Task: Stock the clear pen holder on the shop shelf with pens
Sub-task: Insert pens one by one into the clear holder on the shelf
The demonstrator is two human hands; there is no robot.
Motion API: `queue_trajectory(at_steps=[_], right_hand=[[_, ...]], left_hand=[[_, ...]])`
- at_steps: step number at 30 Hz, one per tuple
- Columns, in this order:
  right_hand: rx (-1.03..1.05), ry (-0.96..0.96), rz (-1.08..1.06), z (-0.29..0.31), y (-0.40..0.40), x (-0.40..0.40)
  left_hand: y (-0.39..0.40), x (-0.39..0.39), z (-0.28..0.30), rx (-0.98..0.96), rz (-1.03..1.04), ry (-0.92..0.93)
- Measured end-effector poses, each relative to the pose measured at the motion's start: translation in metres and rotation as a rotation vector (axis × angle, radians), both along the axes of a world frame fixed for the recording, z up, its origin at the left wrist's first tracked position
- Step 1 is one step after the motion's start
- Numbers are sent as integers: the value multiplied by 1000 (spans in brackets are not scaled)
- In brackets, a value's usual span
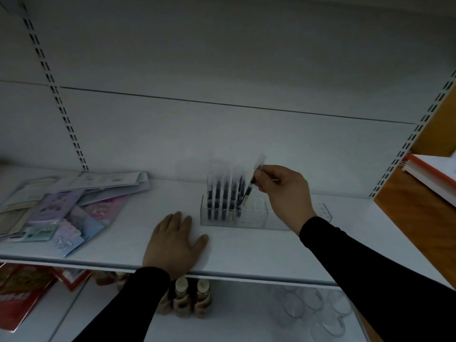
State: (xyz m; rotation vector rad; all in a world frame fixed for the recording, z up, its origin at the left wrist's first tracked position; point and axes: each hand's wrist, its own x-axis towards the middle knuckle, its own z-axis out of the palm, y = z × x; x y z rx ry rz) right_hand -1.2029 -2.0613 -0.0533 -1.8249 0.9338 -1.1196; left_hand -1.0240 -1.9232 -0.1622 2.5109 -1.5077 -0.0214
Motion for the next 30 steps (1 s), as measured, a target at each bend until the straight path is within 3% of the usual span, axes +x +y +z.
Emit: queue_trajectory(at_steps=[18, 30], right_hand=[[-133, 297, -3, -29, 9, 13], [-111, 308, -44, -34, 9, 9]], left_hand=[[1, 0, -2, -30, 4, -2], [0, -1, -1, -32, 5, 14]])
